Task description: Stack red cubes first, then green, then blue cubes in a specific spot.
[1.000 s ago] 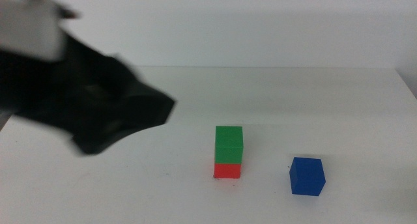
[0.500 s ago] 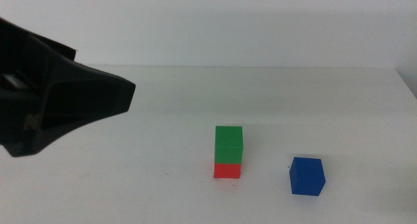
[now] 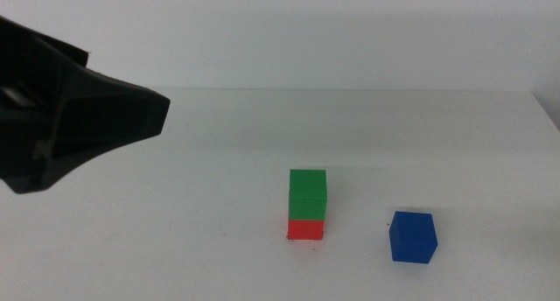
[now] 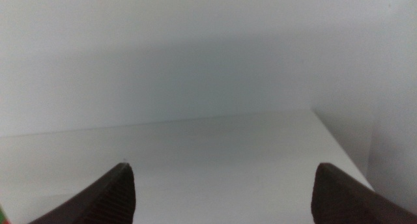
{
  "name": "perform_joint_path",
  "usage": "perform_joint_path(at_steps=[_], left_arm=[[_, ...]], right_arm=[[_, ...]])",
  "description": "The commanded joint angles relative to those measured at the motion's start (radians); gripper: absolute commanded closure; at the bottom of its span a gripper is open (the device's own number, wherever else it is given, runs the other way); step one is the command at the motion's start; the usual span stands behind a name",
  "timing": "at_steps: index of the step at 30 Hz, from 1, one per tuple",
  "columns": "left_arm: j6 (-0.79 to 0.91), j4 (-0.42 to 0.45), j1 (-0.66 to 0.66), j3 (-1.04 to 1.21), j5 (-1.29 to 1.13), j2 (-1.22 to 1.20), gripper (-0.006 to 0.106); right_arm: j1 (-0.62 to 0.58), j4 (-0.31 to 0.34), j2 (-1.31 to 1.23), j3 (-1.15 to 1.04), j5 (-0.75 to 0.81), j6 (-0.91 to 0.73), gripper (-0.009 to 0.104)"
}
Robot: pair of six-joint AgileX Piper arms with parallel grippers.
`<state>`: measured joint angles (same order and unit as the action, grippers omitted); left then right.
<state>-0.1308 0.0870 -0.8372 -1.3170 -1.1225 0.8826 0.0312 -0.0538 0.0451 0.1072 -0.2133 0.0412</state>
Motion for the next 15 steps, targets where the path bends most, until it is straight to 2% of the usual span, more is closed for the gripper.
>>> perform_joint_path(at_steps=[1,2,5,7,9,15], left_arm=[[-0.001,0.002,0.0,0.0,0.013,-0.003,0.015],[-0.001,0.002,0.0,0.0,0.017,0.0,0.015],[0.001,0.002,0.0,0.0,0.02,-0.001,0.015],[0.001,0.002,0.0,0.0,0.02,-0.001,0.015],[0.001,0.002,0.0,0.0,0.02,-0.001,0.015],[0.001,0.002,0.0,0.0,0.022,-0.001,0.015]], right_arm=[[0.005,-0.008,0.105,0.136,-0.095,0.022,0.008],[0.005,-0.027,0.184,0.199,-0.172,0.021,0.008],[0.005,-0.139,0.412,0.421,-0.453,-0.024,0.008],[0.005,-0.183,0.553,0.544,-0.608,-0.065,0.008],[0.005,-0.213,0.659,0.624,-0.652,-0.061,0.008],[0.005,-0.319,0.903,0.708,-0.63,-0.061,0.008]])
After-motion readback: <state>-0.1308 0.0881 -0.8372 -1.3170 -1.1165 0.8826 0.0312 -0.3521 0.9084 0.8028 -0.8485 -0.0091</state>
